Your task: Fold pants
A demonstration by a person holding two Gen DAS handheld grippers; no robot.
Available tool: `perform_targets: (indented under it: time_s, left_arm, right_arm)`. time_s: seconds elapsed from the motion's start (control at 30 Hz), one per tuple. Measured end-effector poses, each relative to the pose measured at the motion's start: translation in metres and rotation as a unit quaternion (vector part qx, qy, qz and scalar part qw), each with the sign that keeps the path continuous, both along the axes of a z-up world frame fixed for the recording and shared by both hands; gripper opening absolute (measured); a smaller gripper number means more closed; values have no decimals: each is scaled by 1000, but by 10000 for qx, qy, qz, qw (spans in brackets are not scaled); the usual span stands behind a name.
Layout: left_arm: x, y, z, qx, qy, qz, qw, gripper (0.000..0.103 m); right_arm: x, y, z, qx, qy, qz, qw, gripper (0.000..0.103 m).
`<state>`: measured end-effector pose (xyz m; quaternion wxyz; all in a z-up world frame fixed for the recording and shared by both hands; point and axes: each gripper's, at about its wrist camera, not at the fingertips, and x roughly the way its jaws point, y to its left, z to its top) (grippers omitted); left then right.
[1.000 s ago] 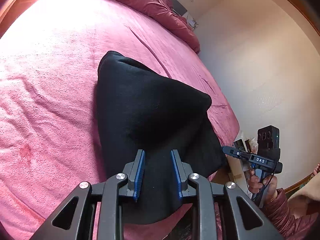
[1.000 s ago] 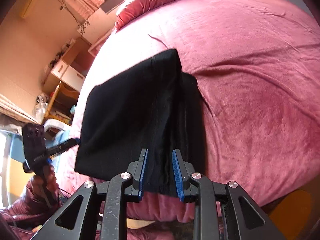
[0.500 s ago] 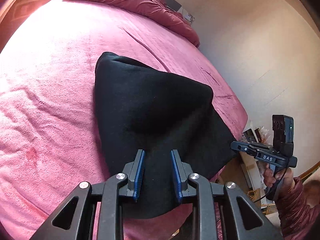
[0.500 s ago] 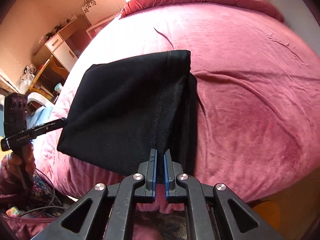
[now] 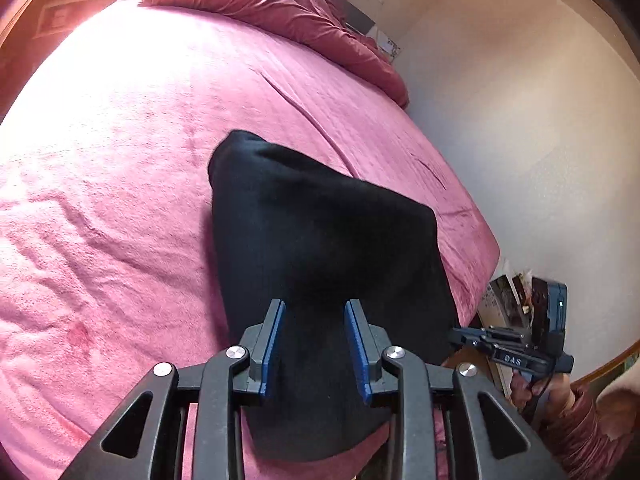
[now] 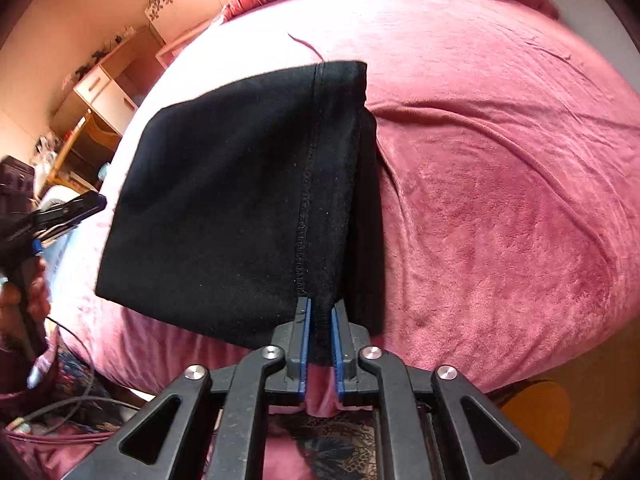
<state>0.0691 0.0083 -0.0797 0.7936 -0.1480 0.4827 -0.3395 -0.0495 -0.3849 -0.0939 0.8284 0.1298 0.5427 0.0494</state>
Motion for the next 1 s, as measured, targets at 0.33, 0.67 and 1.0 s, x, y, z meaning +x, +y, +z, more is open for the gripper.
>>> perform_targets:
  time_s: [0.33, 0.67, 1.0]
  left_arm:
    - [76, 20, -16, -313, 561, 686, 9956, 66]
    - [109, 2, -44, -452, 1126, 495, 9914, 64]
    - [73, -54, -21, 802, -169, 256, 9963, 33]
  right_arm:
    - [47, -31, 35, 623, -734, -931, 9910, 44]
    - [103, -46, 24, 865, -574, -1475, 9836, 41]
    - [97, -38, -4, -172, -376, -1265, 9911, 4]
